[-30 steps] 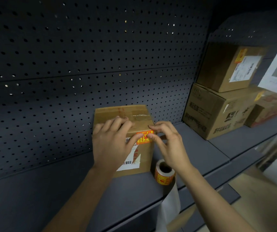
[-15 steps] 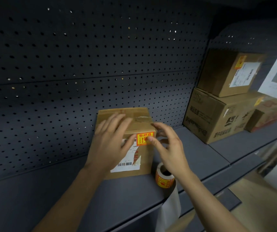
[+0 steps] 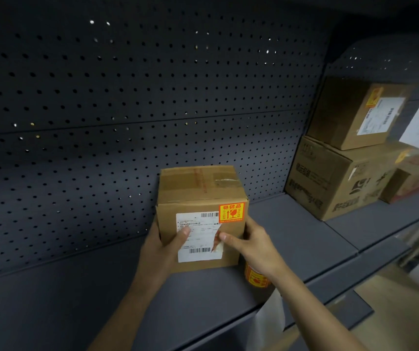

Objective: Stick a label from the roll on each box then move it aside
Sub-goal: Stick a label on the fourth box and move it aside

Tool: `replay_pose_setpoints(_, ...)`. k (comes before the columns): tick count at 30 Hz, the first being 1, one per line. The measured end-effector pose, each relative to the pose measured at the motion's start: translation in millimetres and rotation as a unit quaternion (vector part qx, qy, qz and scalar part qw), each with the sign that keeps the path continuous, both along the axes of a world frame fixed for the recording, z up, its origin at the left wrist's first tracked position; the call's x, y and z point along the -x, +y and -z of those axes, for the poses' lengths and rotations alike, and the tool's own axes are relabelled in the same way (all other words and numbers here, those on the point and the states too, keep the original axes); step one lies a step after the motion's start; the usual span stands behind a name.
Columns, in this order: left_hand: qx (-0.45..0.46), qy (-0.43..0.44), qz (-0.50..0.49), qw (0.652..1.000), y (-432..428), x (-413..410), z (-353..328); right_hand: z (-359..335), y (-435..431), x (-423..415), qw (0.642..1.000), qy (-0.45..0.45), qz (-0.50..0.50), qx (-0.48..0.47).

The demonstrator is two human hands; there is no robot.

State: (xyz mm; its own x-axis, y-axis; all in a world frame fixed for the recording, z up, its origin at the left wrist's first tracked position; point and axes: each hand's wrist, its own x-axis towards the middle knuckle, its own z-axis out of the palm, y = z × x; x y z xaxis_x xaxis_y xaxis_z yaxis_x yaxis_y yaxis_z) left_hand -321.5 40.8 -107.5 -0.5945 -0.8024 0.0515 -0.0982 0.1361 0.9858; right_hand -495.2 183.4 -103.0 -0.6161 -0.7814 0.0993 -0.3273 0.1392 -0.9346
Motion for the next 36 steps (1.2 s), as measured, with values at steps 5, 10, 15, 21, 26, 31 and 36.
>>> replay_pose_setpoints(5,0.010,0.033,0.007,0.999,3.3,-0.8,-7.9,-8.6,1.5,-12.3,0.999,0.021,0.034,0.030)
replay_pose_setpoints(10,0.045,0.099,0.021,0.994,10.0,2.3,-32.1,-33.4,13.7,-22.8,0.990,0.015,0.070,0.117)
replay_pose_setpoints(15,0.036,0.151,0.071,0.985,29.1,19.3,-55.3,-57.0,48.2,-26.1,0.980,0.048,0.135,0.140)
replay_pose_setpoints(21,0.013,0.161,0.181,0.970,73.9,59.3,-52.4,-56.6,123.7,-26.8,0.946,0.083,0.276,0.149)
replay_pose_setpoints(26,0.006,0.134,0.297,0.945,139.7,99.0,-39.7,-41.8,203.2,-36.2,0.907,0.089,0.394,0.117)
replay_pose_setpoints(31,-0.051,0.100,0.422,0.900,223.8,139.6,-31.2,-25.1,286.0,-35.9,0.864,0.083,0.488,0.086)
replay_pose_setpoints(36,-0.070,0.069,0.480,0.872,302.9,187.7,-22.2,-9.8,358.4,-17.9,0.830,0.067,0.548,0.079)
